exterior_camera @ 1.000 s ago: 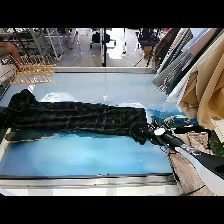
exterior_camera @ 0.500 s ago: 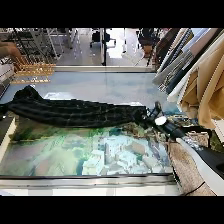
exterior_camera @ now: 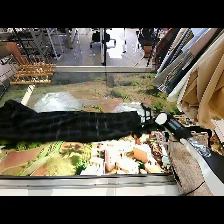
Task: Fold the clothes and pants, and hang the long-sleeved shirts on hangers.
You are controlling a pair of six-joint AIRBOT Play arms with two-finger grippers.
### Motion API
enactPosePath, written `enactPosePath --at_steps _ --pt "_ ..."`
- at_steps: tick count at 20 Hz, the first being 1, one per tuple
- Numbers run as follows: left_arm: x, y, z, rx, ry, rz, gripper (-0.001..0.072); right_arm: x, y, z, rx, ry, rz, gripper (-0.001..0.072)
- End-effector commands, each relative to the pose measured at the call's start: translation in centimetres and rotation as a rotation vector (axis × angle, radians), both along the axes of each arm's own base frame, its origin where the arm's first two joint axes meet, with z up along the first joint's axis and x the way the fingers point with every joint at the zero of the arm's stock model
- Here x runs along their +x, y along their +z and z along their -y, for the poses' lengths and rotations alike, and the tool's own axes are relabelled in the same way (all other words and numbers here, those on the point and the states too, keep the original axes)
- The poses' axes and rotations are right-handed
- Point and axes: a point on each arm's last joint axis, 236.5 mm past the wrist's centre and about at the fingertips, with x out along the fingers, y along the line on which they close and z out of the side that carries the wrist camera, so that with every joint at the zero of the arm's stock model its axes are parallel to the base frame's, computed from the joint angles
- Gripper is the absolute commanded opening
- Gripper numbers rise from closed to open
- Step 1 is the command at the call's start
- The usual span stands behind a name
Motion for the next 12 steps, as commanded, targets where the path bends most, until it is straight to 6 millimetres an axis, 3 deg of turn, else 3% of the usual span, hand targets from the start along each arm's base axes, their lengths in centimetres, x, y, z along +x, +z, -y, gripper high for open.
enactPosePath --at_steps 1,4,6,7,8,9,10,11,12 --pt "-9.5 -4.5 1.6 -0.027 -0.068 -0.347 0.0012 -8.0 -3.3 -1.0 -0.079 0.188 -0.195 0.0012" --pt "-16.8 -5.2 0.0 0.060 -0.115 -0.639 0.0012 -10.2 -4.2 -0.2 -0.121 0.227 -0.236 0.0014" --pt "-17.0 -4.4 -0.2 0.060 -0.091 -0.618 0.0013 -9.6 -3.5 0.4 -0.120 0.209 -0.214 0.0014" --pt "-16.7 -3.9 -0.2 0.056 -0.080 -0.590 0.0015 -9.1 -3.0 0.9 -0.115 0.189 -0.198 0.0065" --pt "-16.4 -3.5 -0.3 0.067 -0.074 -0.576 0.0018 -8.6 -2.4 1.5 -0.110 0.165 -0.181 0.0268" --pt "-16.2 -3.0 -0.3 0.075 -0.071 -0.564 0.0151 -7.9 -1.7 2.3 -0.104 0.134 -0.159 0.0530" --pt "-15.8 -2.4 -0.3 0.081 -0.065 -0.542 0.0477 -7.2 -1.0 3.4 -0.100 0.095 -0.135 0.0563" --pt "-15.1 -1.8 -0.2 0.083 -0.059 -0.511 0.0720 -6.4 -0.4 4.8 -0.096 0.049 -0.120 0.0563" --pt "-14.2 -1.1 -0.1 0.087 -0.051 -0.467 0.0707 -5.7 -0.1 6.3 -0.091 -0.004 -0.111 0.0563"
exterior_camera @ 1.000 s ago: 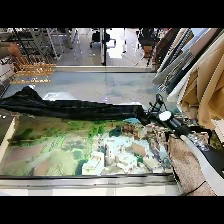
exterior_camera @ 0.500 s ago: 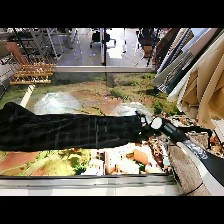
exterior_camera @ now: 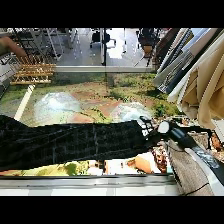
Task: Fold the clothes and pants, and hang the long-sleeved shirts on hangers.
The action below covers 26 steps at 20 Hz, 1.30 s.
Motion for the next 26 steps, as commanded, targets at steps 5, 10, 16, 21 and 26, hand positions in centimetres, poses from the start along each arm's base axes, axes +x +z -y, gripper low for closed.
enactPosePath --at_steps 5,10,16,21,26 --pt "9.8 7.3 3.5 -0.106 0.056 0.463 0.0667 3.7 0.3 8.4 0.043 -0.251 0.045 0.0565" --pt "15.8 12.0 7.9 -0.299 0.052 0.730 0.0478 6.2 -2.8 6.7 0.164 -0.231 0.072 0.0565" --pt "19.2 11.8 14.4 -0.343 -0.191 0.714 0.0135 5.8 -3.6 1.2 0.308 -0.079 0.077 0.0239" --pt "20.3 10.6 22.6 -0.409 -0.438 0.580 0.0015 7.1 -0.1 3.9 0.139 -0.028 0.093 0.0012" --pt "19.4 8.9 30.1 -0.460 -0.646 0.417 0.0015 9.5 10.3 16.8 -0.433 -0.133 0.327 0.0011"
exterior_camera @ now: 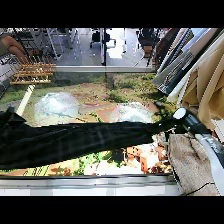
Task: Fold the clothes and pants, and hang the long-sleeved shirts on hangers.
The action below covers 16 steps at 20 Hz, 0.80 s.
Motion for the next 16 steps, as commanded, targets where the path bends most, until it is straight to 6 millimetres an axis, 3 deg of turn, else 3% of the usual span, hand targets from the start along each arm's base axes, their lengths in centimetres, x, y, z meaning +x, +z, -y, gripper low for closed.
enactPosePath --at_steps 1,3,5,7,10,12,14,16 --pt "-1.0 -1.3 6.2 0.007 -0.175 -0.076 0.0015 0.4 7.6 9.4 -0.388 -0.139 0.137 0.0011" --pt "-2.3 -2.9 10.1 -0.020 -0.267 -0.130 0.0016 -0.5 10.1 11.2 -0.470 -0.153 0.147 0.0011" --pt "-3.6 -5.1 13.2 -0.035 -0.327 -0.168 0.0015 -1.4 11.2 11.6 -0.484 -0.165 0.116 0.0011" --pt "-4.4 -7.2 14.9 -0.036 -0.338 -0.196 0.0016 -1.6 11.9 11.3 -0.473 -0.167 0.112 0.0011" --pt "-5.1 -8.8 15.3 -0.035 -0.322 -0.220 0.0015 -0.5 13.7 9.1 -0.404 -0.151 0.173 0.0011" --pt "-4.9 -8.9 15.2 -0.031 -0.311 -0.213 0.0015 0.7 15.2 4.5 -0.289 -0.092 0.246 0.0011" --pt "-4.5 -9.0 14.8 -0.018 -0.286 -0.208 0.0015 1.4 16.6 -3.4 -0.101 -0.003 0.314 0.0011" --pt "-4.1 -8.7 14.3 -0.010 -0.246 -0.203 0.0014 0.8 17.4 -12.3 0.044 0.129 0.364 0.0011"
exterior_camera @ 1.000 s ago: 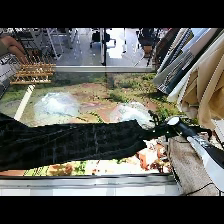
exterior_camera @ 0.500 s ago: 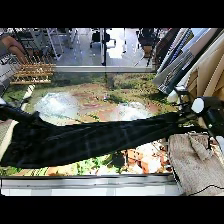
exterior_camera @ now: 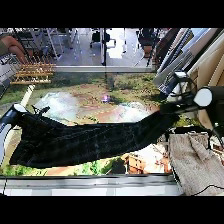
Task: Fold the clothes and pants, and hang the long-sleeved shirts on hangers.
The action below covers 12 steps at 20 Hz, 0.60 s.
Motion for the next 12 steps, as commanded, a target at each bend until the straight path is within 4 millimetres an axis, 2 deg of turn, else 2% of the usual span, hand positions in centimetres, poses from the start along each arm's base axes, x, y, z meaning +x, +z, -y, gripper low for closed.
enactPosePath --at_steps 1,3,4,5,7,8,9,10,11,12 --pt "0.5 0.2 -0.7 0.021 0.050 0.016 0.0015 -1.0 2.1 -14.9 0.239 0.232 0.086 0.0011" --pt "0.8 1.8 -1.7 0.031 0.074 0.058 0.0015 -2.4 1.0 -23.4 0.298 0.352 0.121 0.0011" --pt "1.0 2.9 -2.4 0.040 0.094 0.089 0.0014 -3.4 -0.6 -27.7 0.323 0.405 0.119 0.0011" --pt "1.1 4.1 -3.4 0.049 0.119 0.119 0.0015 -4.6 -3.0 -31.6 0.340 0.446 0.101 0.0011" --pt "1.1 6.5 -6.0 0.073 0.186 0.182 0.0015 -6.6 -9.2 -36.9 0.327 0.500 0.041 0.0011" --pt "1.0 7.7 -7.5 0.086 0.225 0.211 0.0015 -7.2 -12.3 -38.0 0.308 0.502 -0.005 0.0012" --pt "0.9 8.5 -8.8 0.098 0.260 0.232 0.0015 -7.6 -15.3 -38.0 0.274 0.500 -0.057 0.0014" --pt "0.6 9.2 -10.1 0.108 0.295 0.248 0.0015 -7.5 -16.9 -37.2 0.248 0.487 -0.098 0.0039" --pt "0.4 9.5 -11.1 0.114 0.321 0.253 0.0015 -6.9 -17.0 -36.1 0.247 0.449 -0.130 0.0198" --pt "0.2 9.5 -12.0 0.117 0.344 0.251 0.0015 -6.0 -15.9 -34.6 0.250 0.428 -0.141 0.0465"
